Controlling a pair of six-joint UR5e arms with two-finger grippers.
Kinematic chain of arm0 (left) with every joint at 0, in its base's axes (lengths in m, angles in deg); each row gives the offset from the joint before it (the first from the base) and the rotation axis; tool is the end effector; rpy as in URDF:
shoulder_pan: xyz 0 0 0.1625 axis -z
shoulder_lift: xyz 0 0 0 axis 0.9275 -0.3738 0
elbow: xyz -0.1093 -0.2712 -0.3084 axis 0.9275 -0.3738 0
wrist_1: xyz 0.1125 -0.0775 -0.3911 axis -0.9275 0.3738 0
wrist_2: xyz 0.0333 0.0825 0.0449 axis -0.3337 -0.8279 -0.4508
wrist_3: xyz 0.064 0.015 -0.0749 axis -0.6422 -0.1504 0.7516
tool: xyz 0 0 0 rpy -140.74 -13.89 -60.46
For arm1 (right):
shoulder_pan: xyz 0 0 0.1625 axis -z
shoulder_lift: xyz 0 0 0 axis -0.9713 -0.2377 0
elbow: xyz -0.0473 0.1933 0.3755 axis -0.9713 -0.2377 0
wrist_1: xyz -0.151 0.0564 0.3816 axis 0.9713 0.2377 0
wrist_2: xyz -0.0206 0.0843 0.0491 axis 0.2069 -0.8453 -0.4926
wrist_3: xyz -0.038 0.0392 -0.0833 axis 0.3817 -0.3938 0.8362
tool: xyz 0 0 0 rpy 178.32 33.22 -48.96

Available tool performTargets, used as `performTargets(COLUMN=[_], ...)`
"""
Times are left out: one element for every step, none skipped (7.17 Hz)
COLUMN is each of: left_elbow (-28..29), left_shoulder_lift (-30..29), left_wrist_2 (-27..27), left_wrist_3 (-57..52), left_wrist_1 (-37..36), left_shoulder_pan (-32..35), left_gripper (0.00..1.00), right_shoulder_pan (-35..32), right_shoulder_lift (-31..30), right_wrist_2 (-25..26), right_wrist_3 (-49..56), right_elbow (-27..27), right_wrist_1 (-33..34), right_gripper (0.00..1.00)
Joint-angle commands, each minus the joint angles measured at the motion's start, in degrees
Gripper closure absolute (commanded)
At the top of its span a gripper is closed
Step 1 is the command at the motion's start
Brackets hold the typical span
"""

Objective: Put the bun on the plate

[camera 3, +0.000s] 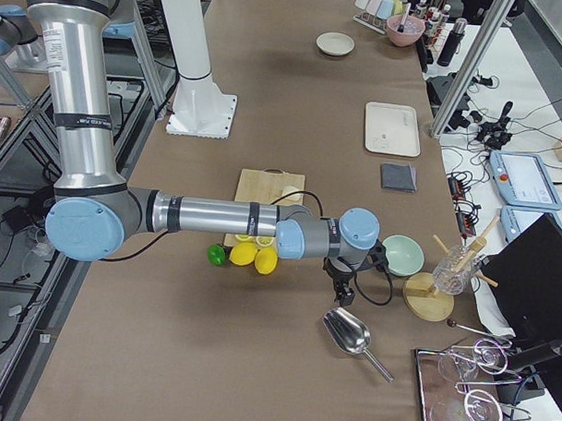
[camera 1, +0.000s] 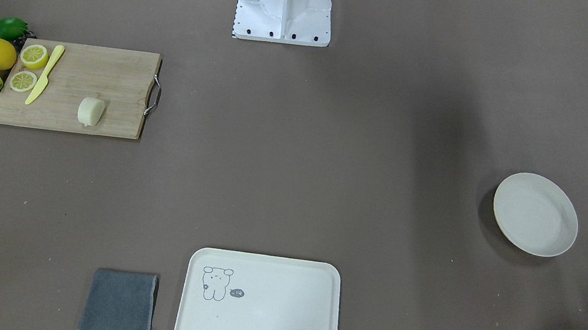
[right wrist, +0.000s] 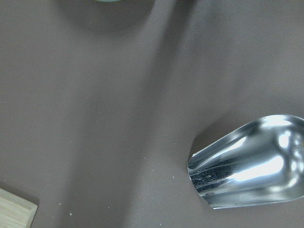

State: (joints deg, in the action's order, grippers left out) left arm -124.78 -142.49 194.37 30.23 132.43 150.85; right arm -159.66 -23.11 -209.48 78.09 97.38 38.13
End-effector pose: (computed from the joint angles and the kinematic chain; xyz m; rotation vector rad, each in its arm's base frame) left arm 0.0088 -0.5518 0.6180 0.1267 0.8351 0.1337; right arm 0.0004 -0.5382 0.6599 0.1450 -0.7930 -0.3464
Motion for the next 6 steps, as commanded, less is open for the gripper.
performTargets(left_elbow=[6.6,7.6,8.5,11.7,14.9,15.1], left_shoulder_lift=[-1.4,-2.6,-2.6,-2.7,-2.9,-3.0], left_wrist_2=[-0.1,-0.2,-0.3,-0.5,-2.2,-2.3], left_wrist_3=[14.9,19.6,19.7,19.7,19.7,19.9], left_wrist_1=[11.7,12.1,12.3,15.7,19.3,19.6], left_shoulder_pan=[-5.5,-8.4,-9.8,-10.1,-11.2,-11.3], left_gripper=[0.03,0.03,0.03,0.07,0.08,0.15], right_shoulder_pan=[0.0,0.0,0.0,0.0,0.0,0.0], right_shoulder_lift=[-2.8,-3.1,-3.1,-3.1,-3.1,-3.0], right_wrist_2=[-0.2,-2.4,-3.1,-3.2,-3.2,-3.2], right_wrist_3=[-0.3,-0.3,-0.3,-0.3,-0.3,-0.3], right_elbow=[-0.4,-0.7,-0.6,-0.4,-0.6,-0.6], right_wrist_1=[-7.0,-7.0,-7.1,-7.1,-7.1,-7.2], right_gripper=[0.0,0.0,0.0,0.0,0.0,0.0])
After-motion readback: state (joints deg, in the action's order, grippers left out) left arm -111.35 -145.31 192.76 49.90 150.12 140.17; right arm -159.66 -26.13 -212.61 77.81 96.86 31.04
